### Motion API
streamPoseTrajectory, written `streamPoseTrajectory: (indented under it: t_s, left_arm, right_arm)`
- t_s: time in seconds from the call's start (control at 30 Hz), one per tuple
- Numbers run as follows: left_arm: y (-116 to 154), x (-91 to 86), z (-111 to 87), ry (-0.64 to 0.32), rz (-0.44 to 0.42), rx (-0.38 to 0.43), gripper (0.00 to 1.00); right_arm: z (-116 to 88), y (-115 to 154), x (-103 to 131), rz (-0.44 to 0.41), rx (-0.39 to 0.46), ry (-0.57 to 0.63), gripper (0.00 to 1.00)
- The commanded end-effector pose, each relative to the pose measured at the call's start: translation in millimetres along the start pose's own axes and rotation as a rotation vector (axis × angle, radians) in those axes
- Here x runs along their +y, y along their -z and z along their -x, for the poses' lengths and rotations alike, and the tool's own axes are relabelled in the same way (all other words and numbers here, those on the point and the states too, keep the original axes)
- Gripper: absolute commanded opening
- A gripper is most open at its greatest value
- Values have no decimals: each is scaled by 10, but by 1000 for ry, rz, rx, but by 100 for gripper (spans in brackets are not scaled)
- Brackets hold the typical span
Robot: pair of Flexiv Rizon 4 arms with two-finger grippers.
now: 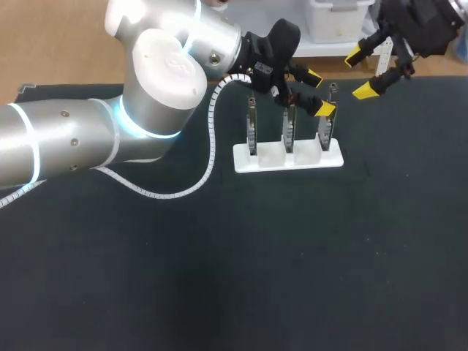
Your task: Pick up the optical module with the left hand, and insert it into the network port with the right hand.
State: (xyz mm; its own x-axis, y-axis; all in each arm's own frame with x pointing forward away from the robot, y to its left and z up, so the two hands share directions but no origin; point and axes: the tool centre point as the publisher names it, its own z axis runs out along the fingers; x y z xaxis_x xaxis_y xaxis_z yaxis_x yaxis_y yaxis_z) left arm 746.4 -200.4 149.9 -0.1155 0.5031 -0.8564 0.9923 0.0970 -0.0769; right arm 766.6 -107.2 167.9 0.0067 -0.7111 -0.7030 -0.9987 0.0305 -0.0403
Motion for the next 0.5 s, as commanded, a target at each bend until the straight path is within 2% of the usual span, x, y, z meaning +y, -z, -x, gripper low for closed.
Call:
streamPoseTrajectory:
  t_s: [0.03, 0.27, 0.3, 0.33, 0.37, 0.4, 0.5]
  left_arm:
    - [-3, 7, 6, 0, -1, 3, 100]
    - [-3, 7, 6, 0, -1, 3, 100]
    - [-3, 7, 6, 0, -1, 3, 100]
    - [-3, 7, 6, 0, -1, 3, 100]
    - [-3, 7, 6, 0, -1, 3, 100]
    - [-3, 7, 6, 0, -1, 3, 100]
    - [-3, 7, 6, 0, -1, 3, 100]
  right_arm:
    - [-90, 48, 38, -9, -34, -9, 100]
    - [-155, 67, 48, -9, -52, -30, 100]
    - [-161, 67, 45, -10, -52, -32, 77]
    - [-166, 66, 41, -14, -52, -35, 40]
    - [-167, 65, 39, -17, -50, -37, 11]
    - [-167, 65, 38, -17, -50, -38, 0]
    - [-161, 63, 32, -20, -48, -34, 0]
